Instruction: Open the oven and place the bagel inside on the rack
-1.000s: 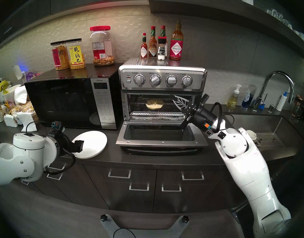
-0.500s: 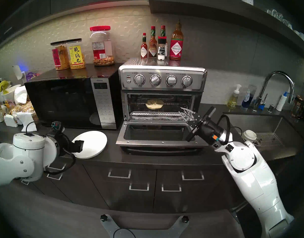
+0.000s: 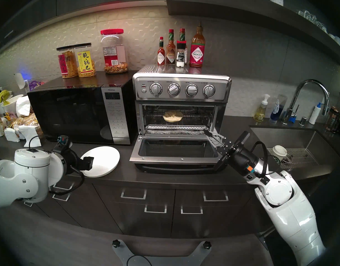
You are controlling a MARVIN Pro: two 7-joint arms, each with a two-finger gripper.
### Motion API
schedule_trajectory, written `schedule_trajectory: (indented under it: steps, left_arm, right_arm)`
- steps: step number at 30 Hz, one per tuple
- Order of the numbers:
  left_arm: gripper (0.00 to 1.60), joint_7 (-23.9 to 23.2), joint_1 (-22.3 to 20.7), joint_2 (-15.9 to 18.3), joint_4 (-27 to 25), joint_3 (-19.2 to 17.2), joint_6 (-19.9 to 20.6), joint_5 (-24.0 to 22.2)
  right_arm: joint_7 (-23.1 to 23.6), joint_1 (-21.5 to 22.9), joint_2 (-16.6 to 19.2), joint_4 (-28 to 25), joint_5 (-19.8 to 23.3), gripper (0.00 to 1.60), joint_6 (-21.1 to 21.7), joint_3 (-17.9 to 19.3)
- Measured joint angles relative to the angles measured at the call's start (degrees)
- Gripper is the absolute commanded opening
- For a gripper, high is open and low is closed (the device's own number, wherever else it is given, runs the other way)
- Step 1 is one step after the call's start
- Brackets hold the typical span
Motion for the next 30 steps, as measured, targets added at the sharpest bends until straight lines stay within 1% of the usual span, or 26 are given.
schedule_trajectory:
  steps: [2,8,10,12,14,19,21,24,29,30]
  left_arm:
    - [1.60,0.0,0.0,0.0,0.0,-0.1,0.0,0.0]
    - [1.60,0.0,0.2,0.0,0.0,-0.2,0.0,0.0]
    - [1.60,0.0,0.3,0.0,0.0,-0.3,0.0,0.0]
    - [1.60,0.0,0.3,0.0,0.0,-0.3,0.0,0.0]
    - [1.60,-0.1,0.4,0.0,0.0,-0.4,0.0,0.0]
    - [1.60,-0.1,0.6,0.0,0.0,-0.7,0.0,0.0]
    - [1.60,-0.1,0.7,0.0,0.0,-0.8,0.0,0.0]
    - [1.60,-0.1,0.9,0.0,0.0,-1.0,0.0,0.0]
    - [1.60,-0.2,1.1,0.0,0.0,-1.3,0.1,0.0]
    - [1.60,-0.2,1.2,0.0,0.0,-1.4,0.1,0.0]
  right_arm:
    - [-0.1,-0.9,-0.1,0.0,-0.2,0.00,-0.5,0.6]
    - [-0.3,-5.9,-1.1,-0.3,-2.3,0.00,-3.6,3.1]
    - [-0.3,-6.7,-1.4,-0.3,-2.7,0.00,-4.2,3.4]
    - [-0.3,-8.1,-1.9,-0.5,-3.4,0.00,-5.3,4.1]
    - [-0.4,-10.4,-2.8,-0.7,-4.6,0.00,-6.9,5.4]
    - [-0.6,-14.1,-4.4,-1.5,-6.5,0.00,-9.1,8.0]
    - [-0.6,-14.9,-4.8,-1.8,-7.0,0.00,-9.5,8.5]
    - [-0.8,-17.5,-6.1,-2.7,-8.9,0.00,-11.0,10.1]
    - [-0.9,-20.5,-7.8,-3.8,-11.9,0.00,-12.3,11.6]
    - [-1.0,-20.9,-8.1,-4.0,-12.4,0.04,-12.4,11.8]
